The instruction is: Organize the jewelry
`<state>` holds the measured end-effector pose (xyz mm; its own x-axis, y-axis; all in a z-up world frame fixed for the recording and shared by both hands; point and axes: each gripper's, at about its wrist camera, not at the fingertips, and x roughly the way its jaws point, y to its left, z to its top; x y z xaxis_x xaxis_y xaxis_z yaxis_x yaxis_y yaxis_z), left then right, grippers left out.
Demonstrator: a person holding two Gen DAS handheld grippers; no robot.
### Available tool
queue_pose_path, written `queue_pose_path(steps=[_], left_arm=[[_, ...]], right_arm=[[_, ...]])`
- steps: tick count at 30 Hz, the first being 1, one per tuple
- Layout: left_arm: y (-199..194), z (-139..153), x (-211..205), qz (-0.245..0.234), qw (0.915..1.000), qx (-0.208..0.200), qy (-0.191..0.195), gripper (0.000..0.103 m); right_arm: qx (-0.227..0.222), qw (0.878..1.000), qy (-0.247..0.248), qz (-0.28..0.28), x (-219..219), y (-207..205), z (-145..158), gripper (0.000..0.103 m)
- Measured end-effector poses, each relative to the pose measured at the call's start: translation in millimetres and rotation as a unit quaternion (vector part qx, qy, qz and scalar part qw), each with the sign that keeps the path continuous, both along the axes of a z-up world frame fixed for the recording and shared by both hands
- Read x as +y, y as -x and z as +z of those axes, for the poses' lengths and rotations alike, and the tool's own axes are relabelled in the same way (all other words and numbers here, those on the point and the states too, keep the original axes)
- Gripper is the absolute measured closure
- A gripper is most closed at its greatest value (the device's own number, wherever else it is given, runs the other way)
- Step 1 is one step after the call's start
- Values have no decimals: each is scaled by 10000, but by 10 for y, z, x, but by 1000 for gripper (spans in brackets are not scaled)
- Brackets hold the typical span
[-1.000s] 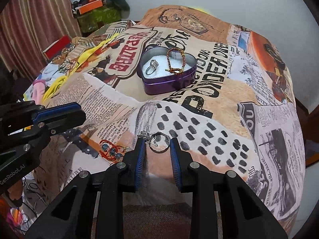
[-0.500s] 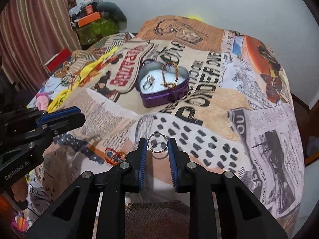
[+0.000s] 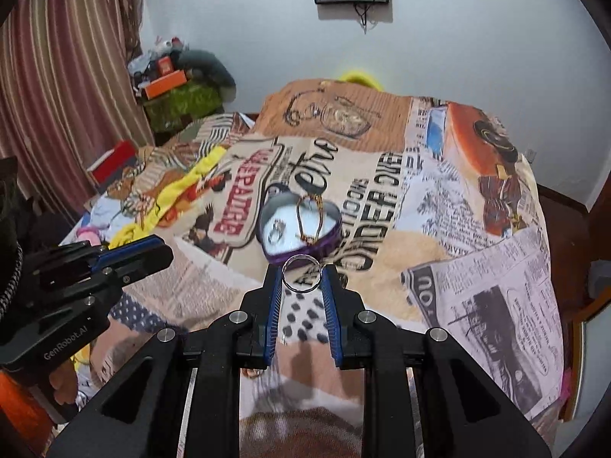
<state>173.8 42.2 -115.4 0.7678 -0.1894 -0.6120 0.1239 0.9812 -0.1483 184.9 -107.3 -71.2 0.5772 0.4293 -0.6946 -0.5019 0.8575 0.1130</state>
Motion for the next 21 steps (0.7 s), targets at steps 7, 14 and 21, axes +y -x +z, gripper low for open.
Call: queue_pose_path(steps=[7,14,21], left_arm=[[-169,14,40,68,10000,-61,21,95],[-410,-43,94,130,9999,-40,34,95],[-642,-116,124,150,9999,-34,-8,95]], right_arm=[[-50,9999,-133,7,42,-148,24,84],[-34,9999,-121,64,107,-301,-33,84],[168,9997,-131,91,160,-513,-161,84]])
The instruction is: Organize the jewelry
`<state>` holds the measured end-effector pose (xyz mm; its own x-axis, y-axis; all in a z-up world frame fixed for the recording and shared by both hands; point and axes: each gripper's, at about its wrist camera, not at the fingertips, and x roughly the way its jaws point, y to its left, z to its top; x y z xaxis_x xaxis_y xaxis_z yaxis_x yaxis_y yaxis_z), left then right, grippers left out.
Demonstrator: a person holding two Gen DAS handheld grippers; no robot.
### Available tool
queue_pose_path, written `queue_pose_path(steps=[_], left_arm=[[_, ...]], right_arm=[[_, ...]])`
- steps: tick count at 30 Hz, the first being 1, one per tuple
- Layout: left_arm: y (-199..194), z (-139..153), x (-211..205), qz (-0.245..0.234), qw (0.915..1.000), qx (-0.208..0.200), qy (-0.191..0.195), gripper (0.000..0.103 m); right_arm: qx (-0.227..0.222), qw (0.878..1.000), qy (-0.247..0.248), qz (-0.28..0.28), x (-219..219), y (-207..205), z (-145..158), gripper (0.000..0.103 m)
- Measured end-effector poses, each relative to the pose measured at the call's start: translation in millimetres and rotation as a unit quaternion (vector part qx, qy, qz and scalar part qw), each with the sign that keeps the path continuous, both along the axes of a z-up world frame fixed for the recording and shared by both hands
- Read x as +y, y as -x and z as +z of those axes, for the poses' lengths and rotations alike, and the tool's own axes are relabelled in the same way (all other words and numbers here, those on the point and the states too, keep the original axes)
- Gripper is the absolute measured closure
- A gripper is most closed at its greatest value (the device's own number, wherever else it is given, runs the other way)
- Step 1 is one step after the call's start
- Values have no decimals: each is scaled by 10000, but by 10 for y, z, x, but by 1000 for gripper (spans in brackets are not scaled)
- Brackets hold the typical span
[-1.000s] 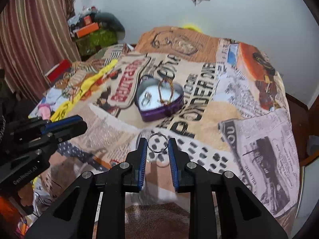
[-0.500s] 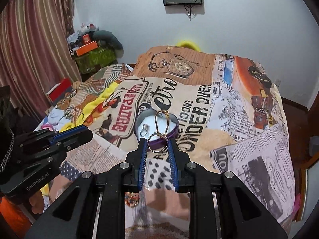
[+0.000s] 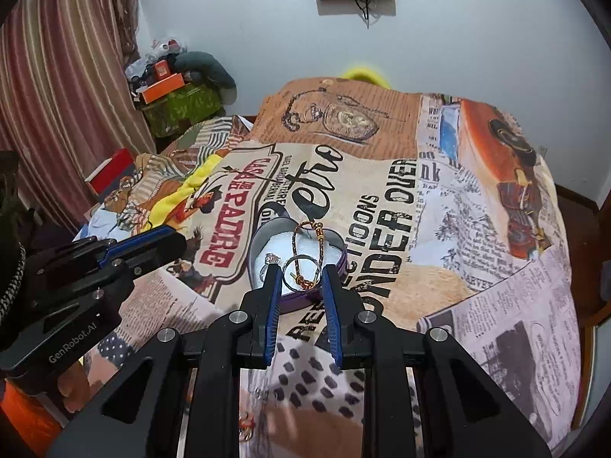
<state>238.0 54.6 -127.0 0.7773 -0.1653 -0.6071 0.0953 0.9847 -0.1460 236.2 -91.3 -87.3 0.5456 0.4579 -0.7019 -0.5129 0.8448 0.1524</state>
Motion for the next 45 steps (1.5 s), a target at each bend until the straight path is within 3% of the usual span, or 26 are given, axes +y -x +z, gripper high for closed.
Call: queue_pose_path(steps=[25,35,45], left_arm=[[-848,-496,47,-575,9956,683,293,95],[-951,-603,97,-540,9943,862,306,95],[-839,-494,243,-245,9972,690,177,95]], right_arm=[[141,9974,601,370,326,-457,-320,83],[267,9969,654,347,337,-559,-439,83],[226,9960,723,476,395,-540,-462,83]])
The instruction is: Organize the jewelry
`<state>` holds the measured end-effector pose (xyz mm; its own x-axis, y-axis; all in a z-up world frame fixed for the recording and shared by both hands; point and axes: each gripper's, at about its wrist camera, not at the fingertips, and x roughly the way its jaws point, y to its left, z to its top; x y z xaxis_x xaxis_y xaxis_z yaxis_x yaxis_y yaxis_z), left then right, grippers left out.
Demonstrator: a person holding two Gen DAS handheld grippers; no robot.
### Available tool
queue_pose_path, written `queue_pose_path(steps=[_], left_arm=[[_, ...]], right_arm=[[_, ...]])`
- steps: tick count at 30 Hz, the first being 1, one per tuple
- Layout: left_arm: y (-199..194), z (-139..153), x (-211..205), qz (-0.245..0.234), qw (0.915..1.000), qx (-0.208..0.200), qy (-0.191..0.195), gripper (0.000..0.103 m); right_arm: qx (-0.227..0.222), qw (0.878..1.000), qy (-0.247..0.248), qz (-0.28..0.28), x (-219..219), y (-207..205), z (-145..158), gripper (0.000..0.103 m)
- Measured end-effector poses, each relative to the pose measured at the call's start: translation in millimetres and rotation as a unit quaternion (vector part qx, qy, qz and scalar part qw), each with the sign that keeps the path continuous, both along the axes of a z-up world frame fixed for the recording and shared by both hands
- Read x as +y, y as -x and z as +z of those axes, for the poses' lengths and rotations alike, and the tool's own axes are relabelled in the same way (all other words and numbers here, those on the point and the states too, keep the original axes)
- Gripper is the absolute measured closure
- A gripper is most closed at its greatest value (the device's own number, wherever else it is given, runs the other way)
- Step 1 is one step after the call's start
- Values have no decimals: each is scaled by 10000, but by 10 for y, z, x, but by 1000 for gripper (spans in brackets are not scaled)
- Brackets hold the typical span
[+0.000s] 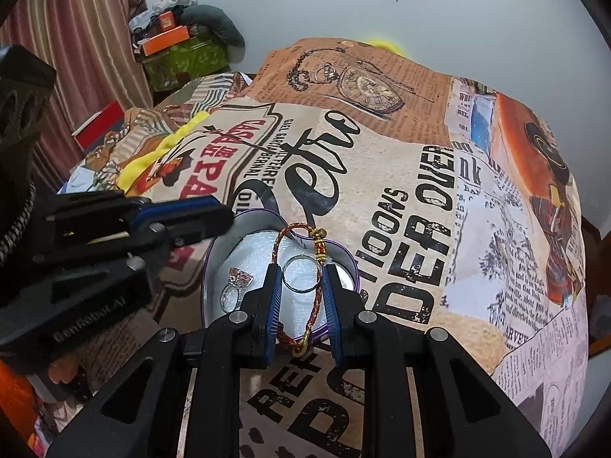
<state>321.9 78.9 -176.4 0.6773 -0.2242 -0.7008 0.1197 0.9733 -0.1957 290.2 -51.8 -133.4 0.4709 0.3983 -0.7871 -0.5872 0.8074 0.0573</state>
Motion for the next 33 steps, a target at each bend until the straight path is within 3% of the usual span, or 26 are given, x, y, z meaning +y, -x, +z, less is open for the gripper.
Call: queue_pose_path(steps=[9,13,21,33], left_arm=[[125,56,43,142,9998,-49,-143,89],[211,109,-13,120,9996,-99,-252,85],[473,332,-97,125,9990,-291,-326,71],[965,633,-218,136,9979,-471,-416,69]], right_arm=[[111,9998,166,-7,32,-1,-27,82],[81,9998,166,-51,-2,38,28,74],[-158,9997,77,-153,-134,252,296,71],[-471,9976,-274,-438,-388,652,719,71]])
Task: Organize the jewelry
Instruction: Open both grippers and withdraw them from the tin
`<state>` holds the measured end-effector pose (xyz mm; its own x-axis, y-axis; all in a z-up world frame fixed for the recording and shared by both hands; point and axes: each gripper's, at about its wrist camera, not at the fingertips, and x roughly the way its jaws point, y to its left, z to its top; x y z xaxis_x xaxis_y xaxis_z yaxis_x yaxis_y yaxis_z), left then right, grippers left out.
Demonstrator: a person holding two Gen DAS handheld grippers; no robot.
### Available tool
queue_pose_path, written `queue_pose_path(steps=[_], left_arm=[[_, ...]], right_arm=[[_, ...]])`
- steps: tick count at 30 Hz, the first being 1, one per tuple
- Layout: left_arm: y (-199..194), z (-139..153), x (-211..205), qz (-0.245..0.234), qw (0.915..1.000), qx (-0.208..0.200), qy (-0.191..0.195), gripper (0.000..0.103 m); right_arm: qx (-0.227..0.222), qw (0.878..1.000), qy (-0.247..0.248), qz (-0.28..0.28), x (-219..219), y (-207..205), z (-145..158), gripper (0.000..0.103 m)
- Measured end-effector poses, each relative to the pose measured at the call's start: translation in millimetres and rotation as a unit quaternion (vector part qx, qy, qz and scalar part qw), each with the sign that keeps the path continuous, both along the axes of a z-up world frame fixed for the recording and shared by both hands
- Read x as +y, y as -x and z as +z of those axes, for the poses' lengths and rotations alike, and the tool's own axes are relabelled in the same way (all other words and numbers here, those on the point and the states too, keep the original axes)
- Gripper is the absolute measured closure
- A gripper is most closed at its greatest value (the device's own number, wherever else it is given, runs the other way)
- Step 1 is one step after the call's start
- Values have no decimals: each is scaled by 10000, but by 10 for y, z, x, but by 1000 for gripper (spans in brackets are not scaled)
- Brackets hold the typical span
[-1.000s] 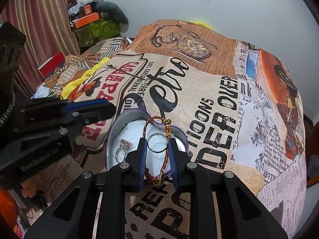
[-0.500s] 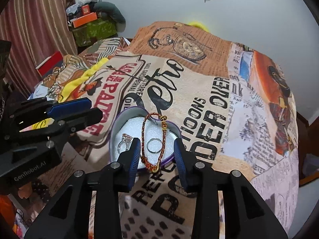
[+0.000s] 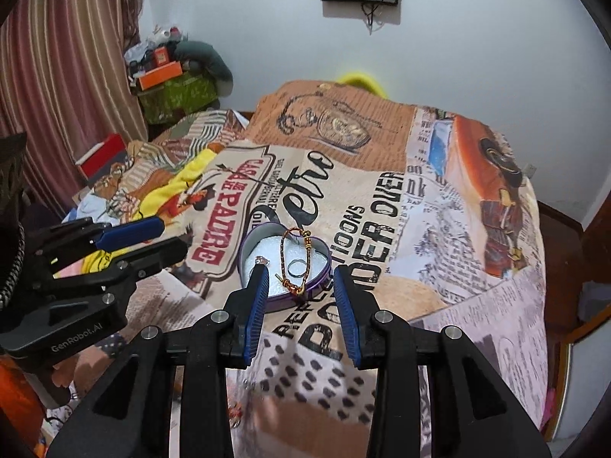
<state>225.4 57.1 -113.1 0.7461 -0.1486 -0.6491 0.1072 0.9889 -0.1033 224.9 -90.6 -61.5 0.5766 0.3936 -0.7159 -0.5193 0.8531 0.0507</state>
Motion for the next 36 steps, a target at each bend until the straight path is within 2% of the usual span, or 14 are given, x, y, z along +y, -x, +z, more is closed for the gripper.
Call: queue_pose_path(steps=[7,15,18,25,36], left_arm=[[246,61,-50,35,10000,17,-17,67],[533,20,-81,73,9999,99,-21,67],[624,-65,-92,66,9998,197,33,67],[744,-301,-153,-39,9988,446,-171,67],[699,-571,-49,71,9974,706,-119,67]], right_arm=[[-103,9997,-190,-79,-104,265,149,71],[-82,9997,-237,-74,-150,535,132,71],[-68,9998,-137,-82,-150,613,56,71],[226,9997,-78,-37,-156,695,-171,71],[709,9972,174,150,85,570,-585,71]])
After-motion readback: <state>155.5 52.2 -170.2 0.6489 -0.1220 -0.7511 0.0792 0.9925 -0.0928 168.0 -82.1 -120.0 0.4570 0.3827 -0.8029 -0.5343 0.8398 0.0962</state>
